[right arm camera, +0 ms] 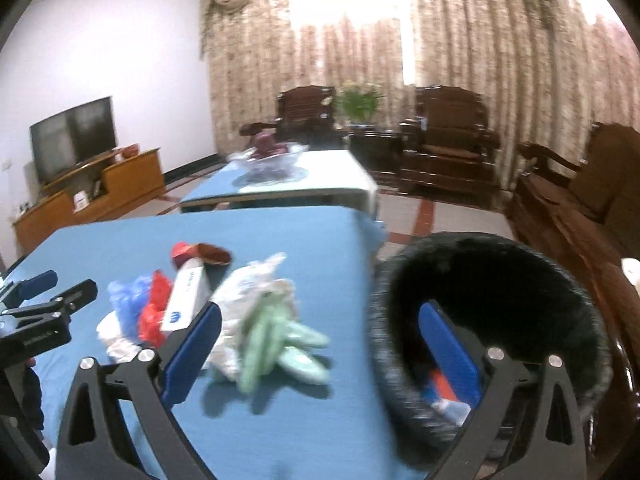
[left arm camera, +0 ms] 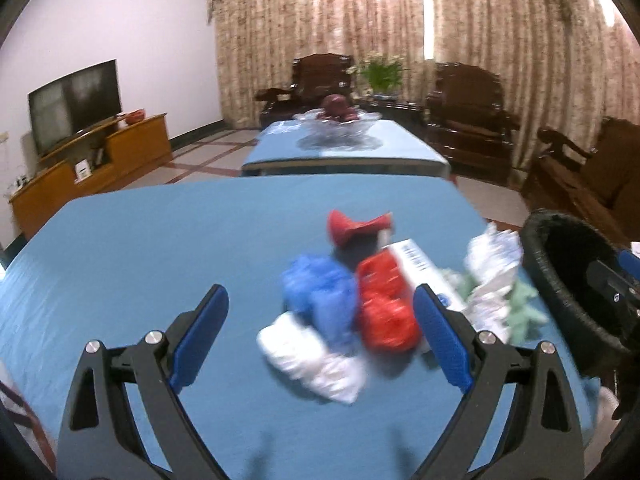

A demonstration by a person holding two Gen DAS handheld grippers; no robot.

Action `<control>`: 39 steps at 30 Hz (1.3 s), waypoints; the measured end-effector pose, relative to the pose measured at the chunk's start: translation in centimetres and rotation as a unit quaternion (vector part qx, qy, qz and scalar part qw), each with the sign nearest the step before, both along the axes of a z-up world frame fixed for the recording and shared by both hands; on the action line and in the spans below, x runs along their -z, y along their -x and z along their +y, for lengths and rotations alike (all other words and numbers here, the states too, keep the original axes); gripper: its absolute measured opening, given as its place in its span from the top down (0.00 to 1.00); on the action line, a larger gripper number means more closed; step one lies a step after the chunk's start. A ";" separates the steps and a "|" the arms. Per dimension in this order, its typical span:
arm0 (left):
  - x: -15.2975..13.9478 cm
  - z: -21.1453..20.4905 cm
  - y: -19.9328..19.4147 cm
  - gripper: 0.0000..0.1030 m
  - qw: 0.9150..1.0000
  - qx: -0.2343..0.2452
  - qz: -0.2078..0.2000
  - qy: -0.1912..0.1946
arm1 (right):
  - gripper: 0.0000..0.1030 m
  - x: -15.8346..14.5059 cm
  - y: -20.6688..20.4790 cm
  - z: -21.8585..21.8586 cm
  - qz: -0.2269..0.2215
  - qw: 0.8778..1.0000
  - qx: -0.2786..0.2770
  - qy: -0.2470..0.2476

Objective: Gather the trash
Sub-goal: 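Move both open tools back over the remaining trash, then grasp the clear plastic bag with the right tool while the left tool grasps the white crumpled bundle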

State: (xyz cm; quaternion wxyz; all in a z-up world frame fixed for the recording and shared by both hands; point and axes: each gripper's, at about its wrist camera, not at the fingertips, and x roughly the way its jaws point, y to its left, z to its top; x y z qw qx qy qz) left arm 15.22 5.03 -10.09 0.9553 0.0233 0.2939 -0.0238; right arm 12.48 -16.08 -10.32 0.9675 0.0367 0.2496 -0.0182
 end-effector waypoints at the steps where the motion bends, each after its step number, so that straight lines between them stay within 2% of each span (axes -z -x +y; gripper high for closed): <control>1: 0.4 0.6 0.2 0.12 1.000 -0.004 0.003 -0.004 | 0.06 0.2 -0.2 0.8 -0.001 1.000 -0.005 0.002; 4: 1.8 1.9 0.7 0.12 1.000 -0.010 0.013 -0.011 | 0.09 0.9 -0.4 2.1 0.001 1.000 -0.016 0.007; 8: 3.7 2.9 0.5 0.12 0.999 -0.013 0.034 -0.009 | 0.16 1.9 -0.7 2.8 0.016 1.000 -0.023 0.008; 17: 7.4 2.5 -1.4 0.12 0.996 -0.016 0.086 -0.007 | 0.25 3.0 -1.0 2.1 0.036 0.999 -0.021 0.005; 19: 8.2 2.5 -1.6 0.18 0.995 -0.018 0.096 0.000 | 0.26 3.1 -1.2 2.1 0.039 0.999 -0.024 0.006; 21: 8.8 2.7 -2.0 0.43 0.993 -0.010 0.119 0.018 | 0.26 3.2 -1.3 2.4 0.040 0.999 -0.028 0.006; 22: 9.1 2.8 -2.0 0.51 0.992 -0.007 0.123 0.028 | 0.27 3.2 -1.4 2.5 0.040 0.999 -0.032 0.005; 23: 9.2 3.0 -2.0 0.63 0.991 -0.004 0.126 0.037 | 0.27 3.2 -1.5 2.7 0.040 0.999 -0.034 0.005; 24: 9.2 3.0 -1.9 0.68 0.991 -0.004 0.126 0.040 | 0.28 3.2 -1.5 2.7 0.041 0.999 -0.036 0.006; 27: 8.3 3.1 -1.2 0.74 0.993 -0.005 0.112 0.042 | 0.29 3.1 -1.9 3.3 0.041 0.998 -0.042 0.007; 37: 3.9 3.5 1.0 0.75 0.998 -0.014 0.045 0.037 | 0.33 2.9 -3.4 4.5 0.030 0.998 -0.053 0.012; 39: 3.4 3.3 0.9 0.76 0.999 -0.013 0.039 0.036 | 0.38 3.2 -3.7 4.7 0.032 0.998 -0.054 0.015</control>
